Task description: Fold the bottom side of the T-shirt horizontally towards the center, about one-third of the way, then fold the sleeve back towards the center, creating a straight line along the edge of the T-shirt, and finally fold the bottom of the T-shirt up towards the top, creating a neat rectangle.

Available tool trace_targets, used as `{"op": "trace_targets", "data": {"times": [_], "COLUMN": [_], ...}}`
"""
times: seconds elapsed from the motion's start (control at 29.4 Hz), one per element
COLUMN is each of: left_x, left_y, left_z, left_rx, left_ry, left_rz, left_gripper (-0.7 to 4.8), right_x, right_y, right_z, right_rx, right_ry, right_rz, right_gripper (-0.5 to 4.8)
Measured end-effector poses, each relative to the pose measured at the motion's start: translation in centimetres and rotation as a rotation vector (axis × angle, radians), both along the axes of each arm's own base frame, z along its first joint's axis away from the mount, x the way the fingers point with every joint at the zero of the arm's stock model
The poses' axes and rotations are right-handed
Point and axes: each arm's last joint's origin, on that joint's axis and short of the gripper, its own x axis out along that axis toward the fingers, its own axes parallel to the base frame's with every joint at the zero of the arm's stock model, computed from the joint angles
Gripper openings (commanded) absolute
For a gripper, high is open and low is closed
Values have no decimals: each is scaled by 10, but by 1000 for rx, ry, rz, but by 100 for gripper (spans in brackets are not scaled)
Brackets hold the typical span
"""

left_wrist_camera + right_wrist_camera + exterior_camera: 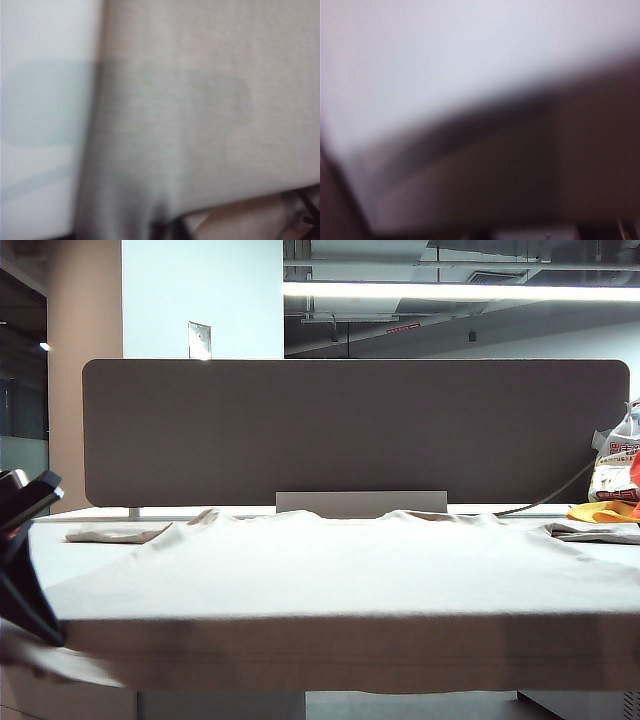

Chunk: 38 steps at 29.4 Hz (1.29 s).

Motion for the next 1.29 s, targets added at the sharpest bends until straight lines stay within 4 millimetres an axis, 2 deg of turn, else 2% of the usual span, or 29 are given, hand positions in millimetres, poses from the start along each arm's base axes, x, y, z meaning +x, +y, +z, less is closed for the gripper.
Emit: {"op": "trace_targets", "data": {"times": [0.1,0.24,0.51,0.61,0.72,1.02,1.12,1.29], "left_x": [0,0,0,0,-1,-1,-1,0], "left_y": [0,0,-1,-1,-1,-4,-4,-4], "left_z": [0,1,1,0,1,3,3,3], "left_rx": [-6,-3,-4,-5,-31,-104,-105,-106], "left_ry": [-3,-10,-11,-10,-7,-3,-3,-2], "left_rz": [-5,-16,-25,-38,-63,-122,-123,-124], "left_gripper": [77,51,44,-7,-6,-6,-6,-6], "right_x": [1,2,2,2,0,-7,-10,-13], "right_y": [1,1,2,3,4,5,5,5], "right_z": [1,2,2,3,11,54,58,53], "right_rx": [15,21,46,93,114,99,87,77], "right_ry": [-10,-31,-36,-47,-74,-266,-274,-214], "right_rz": [8,17,37,59,73,91,85,70], "right_gripper": [-2,-2,-2,-2,-2,-3,-2,-2]}}
